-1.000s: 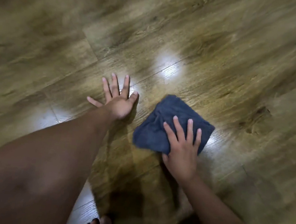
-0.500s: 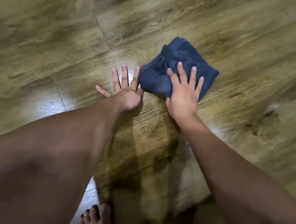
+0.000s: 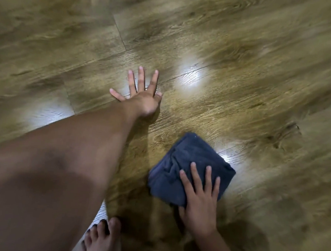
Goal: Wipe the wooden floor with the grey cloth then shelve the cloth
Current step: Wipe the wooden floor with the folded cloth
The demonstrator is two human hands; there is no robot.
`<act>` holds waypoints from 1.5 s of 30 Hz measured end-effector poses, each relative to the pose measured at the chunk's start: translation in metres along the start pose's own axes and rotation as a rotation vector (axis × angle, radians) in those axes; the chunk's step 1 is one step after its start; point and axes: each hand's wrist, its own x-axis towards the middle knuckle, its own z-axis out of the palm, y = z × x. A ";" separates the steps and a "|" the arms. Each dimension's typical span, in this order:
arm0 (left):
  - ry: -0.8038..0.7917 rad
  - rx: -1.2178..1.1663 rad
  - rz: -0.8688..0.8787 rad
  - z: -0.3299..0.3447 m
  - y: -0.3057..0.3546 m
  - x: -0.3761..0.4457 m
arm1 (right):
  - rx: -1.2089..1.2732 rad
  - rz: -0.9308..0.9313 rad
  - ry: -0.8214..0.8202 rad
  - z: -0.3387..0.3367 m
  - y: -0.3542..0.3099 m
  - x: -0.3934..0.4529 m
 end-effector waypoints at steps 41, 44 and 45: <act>0.067 -0.309 -0.265 -0.023 -0.113 -0.025 | -0.158 -0.439 -0.077 0.001 -0.077 0.073; 0.074 -0.310 -0.268 -0.021 -0.115 -0.023 | -0.154 -0.447 -0.070 -0.010 -0.076 0.097; 0.076 -0.305 -0.268 -0.021 -0.115 -0.022 | -0.146 -0.439 -0.052 -0.015 -0.077 0.108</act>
